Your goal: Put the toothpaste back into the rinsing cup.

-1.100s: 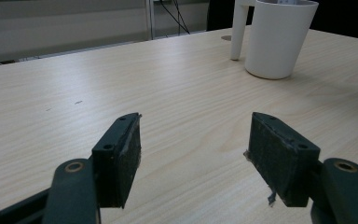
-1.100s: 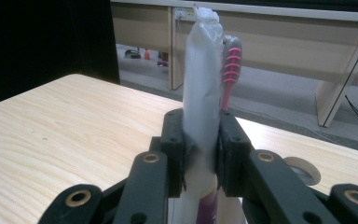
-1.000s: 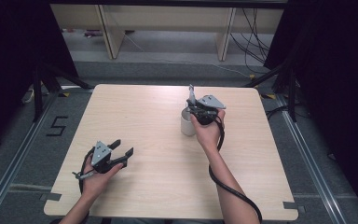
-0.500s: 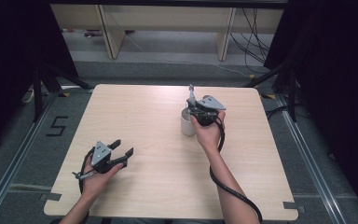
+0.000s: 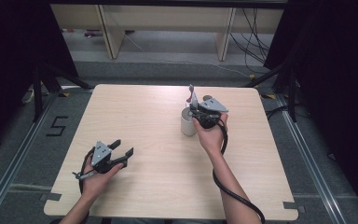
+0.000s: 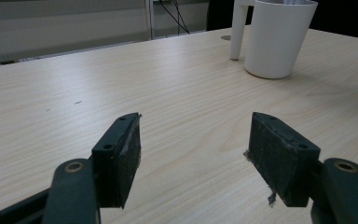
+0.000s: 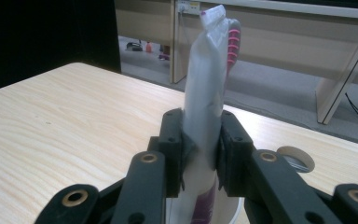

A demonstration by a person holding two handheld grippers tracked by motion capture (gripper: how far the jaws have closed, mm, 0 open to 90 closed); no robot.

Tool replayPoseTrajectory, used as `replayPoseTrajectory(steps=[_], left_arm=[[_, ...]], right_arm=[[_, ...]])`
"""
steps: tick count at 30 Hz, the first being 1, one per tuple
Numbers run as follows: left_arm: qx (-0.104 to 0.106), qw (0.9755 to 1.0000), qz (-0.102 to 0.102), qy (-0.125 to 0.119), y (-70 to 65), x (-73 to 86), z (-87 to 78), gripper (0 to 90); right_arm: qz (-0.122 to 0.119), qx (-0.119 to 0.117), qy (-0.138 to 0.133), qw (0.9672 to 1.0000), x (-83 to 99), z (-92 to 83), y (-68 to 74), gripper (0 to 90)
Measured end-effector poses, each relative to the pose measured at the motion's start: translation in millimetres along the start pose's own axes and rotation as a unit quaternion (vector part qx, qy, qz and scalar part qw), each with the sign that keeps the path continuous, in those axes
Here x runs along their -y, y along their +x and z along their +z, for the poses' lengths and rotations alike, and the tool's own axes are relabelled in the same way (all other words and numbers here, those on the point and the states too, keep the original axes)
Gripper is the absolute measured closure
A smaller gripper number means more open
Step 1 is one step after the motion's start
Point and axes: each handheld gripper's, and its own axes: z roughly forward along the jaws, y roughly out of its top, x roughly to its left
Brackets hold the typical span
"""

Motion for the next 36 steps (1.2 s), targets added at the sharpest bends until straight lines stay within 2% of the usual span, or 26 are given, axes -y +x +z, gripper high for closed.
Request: replayPoseTrajectory(steps=[1,2,5,6,11,12,15,18,20,21,23,26,28,29,31,33,34,36], left_arm=[[0.000,1.0000,0.000,0.000,0.0,0.0,0.0,34.2],[0.000,1.0000,0.000,-0.001,0.0,0.0,0.0,34.2],[0.001,1.0000,0.000,0.000,0.0,0.0,0.1,34.2],[0.001,1.0000,0.000,0.000,0.0,0.0,0.0,34.2],[0.000,1.0000,0.000,0.000,0.0,0.0,0.0,34.2],[0.000,1.0000,0.000,0.000,0.0,0.0,0.0,34.2],[0.001,1.0000,0.000,0.000,0.1,0.0,0.0,34.2],[0.000,1.0000,0.000,0.000,0.0,0.0,0.0,34.2],[0.001,1.0000,0.000,-0.001,0.0,0.0,0.0,34.2],[0.001,1.0000,0.000,0.000,0.1,0.0,-0.1,34.2],[0.000,1.0000,0.000,-0.001,0.1,0.0,0.0,34.2],[0.001,1.0000,0.000,0.000,-0.2,0.0,0.0,34.2],[0.001,1.0000,0.000,0.000,-0.2,0.0,0.1,34.2],[0.001,1.0000,0.000,0.000,-0.1,0.0,0.1,34.2],[0.001,1.0000,0.000,0.000,-0.1,0.0,0.1,34.2],[0.001,1.0000,0.000,0.000,-0.1,0.0,0.1,34.2],[0.001,1.0000,0.000,0.000,-0.1,0.0,0.1,34.2],[0.001,1.0000,0.000,0.000,0.0,0.0,0.1,34.2]], right_arm=[[0.000,0.005,-0.006,1.0000,0.2,-0.2,0.0,74.5],[0.014,0.000,0.003,0.9999,0.3,-1.2,1.5,74.4],[0.012,0.001,0.006,0.9999,0.3,-2.2,2.1,74.0],[0.003,0.005,0.001,1.0000,0.2,-2.0,1.2,73.6],[0.002,0.005,0.003,1.0000,-0.3,-1.9,1.2,71.4],[-0.011,-0.001,0.001,0.9999,-0.8,-1.1,-0.3,71.4],[0.000,-0.003,0.010,0.9999,-0.8,-1.8,1.8,70.9],[-0.001,0.000,0.009,1.0000,-0.8,-1.6,2.4,70.0],[-0.008,0.004,0.006,0.9999,-0.8,-1.6,1.6,68.6],[0.000,0.001,0.008,1.0000,-0.7,-1.4,2.6,67.7],[-0.012,0.004,0.003,0.9999,-0.7,-1.3,1.1,66.7],[0.001,0.000,0.011,0.9999,-0.8,-1.7,2.4,64.7],[-0.006,0.005,0.007,0.9999,-1.1,-1.9,0.7,62.6],[0.006,0.001,0.010,0.9999,-0.9,-2.0,1.4,61.5],[-0.003,0.001,0.011,0.9999,-1.2,-1.9,-0.3,59.9],[0.001,0.007,0.007,0.9999,-1.3,-2.1,-0.3,57.6],[0.010,0.001,0.012,0.9999,-1.5,-2.1,0.9,56.4],[0.002,0.006,0.008,1.0000,-1.9,-1.9,0.0,54.4]])
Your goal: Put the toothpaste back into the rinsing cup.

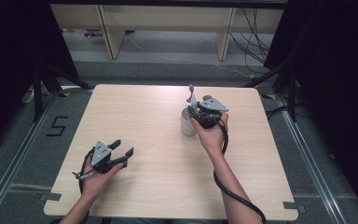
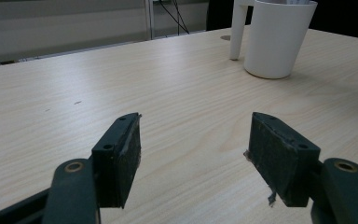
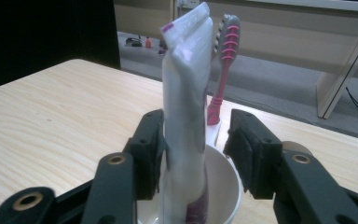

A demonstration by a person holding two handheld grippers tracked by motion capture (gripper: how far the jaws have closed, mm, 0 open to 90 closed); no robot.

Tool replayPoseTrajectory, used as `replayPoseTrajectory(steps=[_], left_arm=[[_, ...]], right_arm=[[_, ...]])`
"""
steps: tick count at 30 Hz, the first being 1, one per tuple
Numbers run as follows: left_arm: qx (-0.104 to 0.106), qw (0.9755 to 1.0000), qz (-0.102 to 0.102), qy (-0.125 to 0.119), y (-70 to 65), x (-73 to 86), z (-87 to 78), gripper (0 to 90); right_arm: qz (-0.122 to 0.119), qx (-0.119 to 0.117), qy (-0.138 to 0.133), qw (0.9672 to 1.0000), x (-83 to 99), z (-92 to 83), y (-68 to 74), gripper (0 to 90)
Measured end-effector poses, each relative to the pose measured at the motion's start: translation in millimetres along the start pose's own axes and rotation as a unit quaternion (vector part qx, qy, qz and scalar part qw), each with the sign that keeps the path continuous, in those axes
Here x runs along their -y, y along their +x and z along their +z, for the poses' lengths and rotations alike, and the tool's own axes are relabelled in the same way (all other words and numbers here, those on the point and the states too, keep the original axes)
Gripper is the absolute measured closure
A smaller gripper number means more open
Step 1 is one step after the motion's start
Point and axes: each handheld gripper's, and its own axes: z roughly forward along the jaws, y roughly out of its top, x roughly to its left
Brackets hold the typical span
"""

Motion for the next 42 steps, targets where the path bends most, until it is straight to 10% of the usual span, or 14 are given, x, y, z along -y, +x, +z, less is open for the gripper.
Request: replayPoseTrajectory(steps=[19,25,42], left_arm=[[0.001,1.0000,-0.001,0.000,0.0,0.0,0.0,34.2],[0.001,1.0000,-0.001,0.001,0.0,-0.1,0.2,34.2],[-0.001,1.0000,-0.001,0.002,0.2,-0.1,0.0,33.8]], right_arm=[[0.027,-0.004,0.019,0.9994,-1.7,-3.9,3.0,35.2],[-0.005,0.002,0.016,0.9999,0.7,-6.5,-1.5,31.0],[0.006,-0.012,0.030,0.9995,9.0,-32.8,-9.6,28.8]])
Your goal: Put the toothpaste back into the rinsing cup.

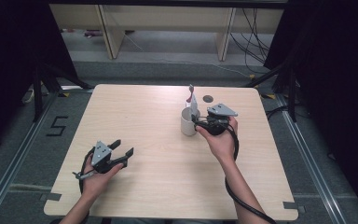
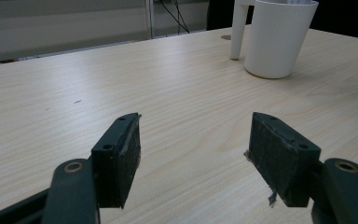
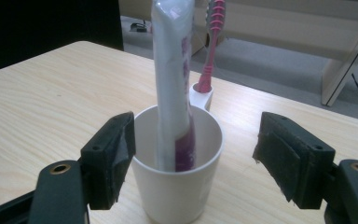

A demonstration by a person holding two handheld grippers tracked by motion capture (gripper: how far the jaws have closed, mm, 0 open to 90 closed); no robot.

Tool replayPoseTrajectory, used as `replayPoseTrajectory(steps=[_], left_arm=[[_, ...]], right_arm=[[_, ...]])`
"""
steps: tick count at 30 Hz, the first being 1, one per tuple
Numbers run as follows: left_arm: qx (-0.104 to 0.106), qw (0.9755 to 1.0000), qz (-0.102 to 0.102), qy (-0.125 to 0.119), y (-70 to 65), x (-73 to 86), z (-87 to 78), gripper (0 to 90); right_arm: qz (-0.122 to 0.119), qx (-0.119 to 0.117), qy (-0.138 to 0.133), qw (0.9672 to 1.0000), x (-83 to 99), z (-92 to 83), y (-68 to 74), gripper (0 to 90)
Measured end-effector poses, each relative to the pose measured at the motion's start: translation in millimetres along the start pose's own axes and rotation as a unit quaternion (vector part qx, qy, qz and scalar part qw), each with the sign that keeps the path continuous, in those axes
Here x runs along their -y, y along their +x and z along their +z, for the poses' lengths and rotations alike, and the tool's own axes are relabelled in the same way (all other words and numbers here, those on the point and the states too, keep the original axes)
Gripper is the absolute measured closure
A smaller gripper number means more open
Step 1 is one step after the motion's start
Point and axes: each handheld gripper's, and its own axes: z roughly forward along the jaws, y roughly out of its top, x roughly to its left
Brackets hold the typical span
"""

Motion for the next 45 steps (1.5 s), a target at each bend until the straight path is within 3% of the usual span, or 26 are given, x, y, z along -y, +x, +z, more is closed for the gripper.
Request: replayPoseTrajectory(steps=[1,2,3,5,6,8,12,14,15,16,17,18,19,22,23,26,27,37,38,39,41,43,45], left_arm=[[0.001,1.0000,-0.001,-0.002,-0.1,0.1,0.1,33.8],[0.000,1.0000,0.000,0.000,0.0,0.0,0.0,33.8],[0.000,1.0000,-0.001,-0.002,-0.1,0.1,0.2,33.7],[0.000,1.0000,-0.001,-0.001,-0.2,0.1,0.1,33.8],[0.000,1.0000,-0.001,-0.002,-0.1,0.2,0.0,33.7],[0.000,1.0000,0.000,0.001,0.3,0.0,-0.1,33.8],[0.000,1.0000,-0.001,0.000,0.1,0.0,-0.2,33.8],[0.000,1.0000,-0.001,0.000,0.1,0.1,-0.2,33.8],[-0.001,1.0000,-0.001,0.000,0.1,0.1,-0.2,33.8],[-0.001,1.0000,-0.001,0.000,0.2,0.0,-0.2,33.7],[-0.001,1.0000,-0.001,0.000,0.1,0.0,-0.2,33.8],[-0.001,1.0000,-0.001,-0.001,0.0,0.1,-0.2,33.8],[-0.001,1.0000,-0.002,-0.001,0.0,0.1,-0.2,33.8],[-0.001,1.0000,-0.001,0.000,0.2,0.0,-0.1,33.8],[-0.001,1.0000,0.000,0.000,0.2,0.0,0.0,33.7],[-0.001,1.0000,0.000,0.000,-0.4,0.0,0.1,33.7],[-0.001,1.0000,0.000,-0.001,-0.5,0.1,0.0,33.7],[-0.002,1.0000,-0.001,-0.001,-0.4,0.0,0.2,33.8],[-0.002,1.0000,0.000,-0.001,-0.3,0.0,0.1,33.8],[-0.002,1.0000,-0.001,0.000,-0.4,0.0,0.1,33.7],[-0.001,1.0000,-0.001,-0.001,-0.3,0.1,0.2,33.8],[-0.001,1.0000,-0.001,0.002,-0.1,-0.1,0.2,33.7],[0.000,1.0000,-0.001,0.003,0.0,-0.2,0.3,33.7]], right_arm=[[-0.011,-0.003,0.000,0.9999,0.7,-1.4,-2.1,28.9],[0.000,-0.006,0.004,1.0000,1.7,-3.2,-1.7,28.8],[-0.009,-0.009,0.000,0.9999,2.5,-3.5,-3.5,28.8],[0.004,-0.004,0.004,1.0000,5.7,-6.9,-2.9,28.8],[-0.006,-0.001,0.003,1.0000,7.2,-8.4,-4.5,28.9],[0.007,-0.005,0.008,0.9999,10.9,-10.8,-4.8,28.9],[0.007,-0.001,0.007,0.9999,17.7,-16.4,-7.3,28.9],[-0.004,-0.002,0.011,0.9999,21.2,-18.9,-9.7,29.0],[0.022,-0.002,0.015,0.9997,23.6,-21.2,-6.8,29.0],[0.019,-0.004,0.013,0.9997,25.6,-21.7,-8.5,29.1],[0.001,0.001,0.013,0.9999,26.9,-23.3,-11.0,29.1],[0.016,0.003,0.008,0.9998,29.4,-25.0,-10.3,29.2],[0.011,0.000,0.011,0.9999,31.0,-26.7,-12.3,29.4],[0.032,0.007,0.015,0.9993,38.9,-33.1,-12.8,29.5],[0.021,0.005,0.015,0.9997,41.6,-34.1,-16.2,29.5],[0.024,0.008,0.016,0.9996,49.7,-37.5,-19.7,29.9],[0.032,0.017,0.017,0.9992,52.7,-39.1,-19.2,30.1],[0.047,0.015,0.024,0.9985,82.2,-46.5,-23.0,30.7],[0.048,0.016,0.027,0.9983,83.9,-47.5,-22.2,30.7],[0.034,0.016,0.030,0.9989,85.2,-47.8,-24.0,30.7],[0.047,0.014,0.031,0.9983,88.4,-48.3,-21.4,31.0],[0.033,0.016,0.029,0.9989,90.7,-47.0,-22.5,31.3],[0.041,0.011,0.025,0.9988,91.4,-48.5,-21.8,31.6]])
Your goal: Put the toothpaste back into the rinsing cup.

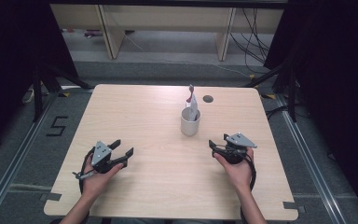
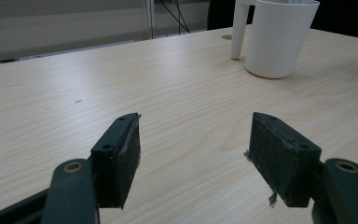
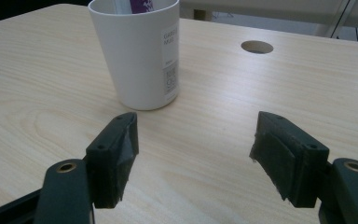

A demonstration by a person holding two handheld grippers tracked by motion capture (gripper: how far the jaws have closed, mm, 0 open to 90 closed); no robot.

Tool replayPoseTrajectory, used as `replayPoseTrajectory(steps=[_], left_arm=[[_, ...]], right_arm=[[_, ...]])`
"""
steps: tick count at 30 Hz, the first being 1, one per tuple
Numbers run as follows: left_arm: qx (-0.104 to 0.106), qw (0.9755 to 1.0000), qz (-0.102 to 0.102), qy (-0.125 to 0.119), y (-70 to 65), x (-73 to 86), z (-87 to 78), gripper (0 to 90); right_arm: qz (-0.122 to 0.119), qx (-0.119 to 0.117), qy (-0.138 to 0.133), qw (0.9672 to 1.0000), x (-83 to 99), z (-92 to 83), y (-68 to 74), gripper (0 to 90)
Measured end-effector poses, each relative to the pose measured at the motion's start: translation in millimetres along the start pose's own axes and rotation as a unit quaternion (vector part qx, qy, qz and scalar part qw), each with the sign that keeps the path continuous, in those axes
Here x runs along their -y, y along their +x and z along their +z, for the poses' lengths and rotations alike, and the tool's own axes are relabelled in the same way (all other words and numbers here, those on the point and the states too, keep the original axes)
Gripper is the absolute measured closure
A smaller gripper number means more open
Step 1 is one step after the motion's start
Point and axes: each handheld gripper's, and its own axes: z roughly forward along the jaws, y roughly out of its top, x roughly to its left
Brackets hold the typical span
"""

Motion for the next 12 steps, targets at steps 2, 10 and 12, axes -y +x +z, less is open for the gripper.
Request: replayPoseTrajectory(steps=[2,10,12], left_arm=[[0.000,1.0000,0.000,0.001,0.1,0.0,0.1,33.7],[0.004,1.0000,0.001,-0.005,0.1,0.2,1.8,33.7],[0.002,1.0000,0.000,-0.002,-0.1,0.0,1.4,33.7]], right_arm=[[-0.004,0.000,-0.002,1.0000,-0.1,-0.3,-0.8,31.8],[0.006,0.001,-0.010,0.9999,1.5,-1.8,1.0,32.0],[-0.002,0.001,-0.011,0.9999,1.8,-1.7,0.1,32.0]])
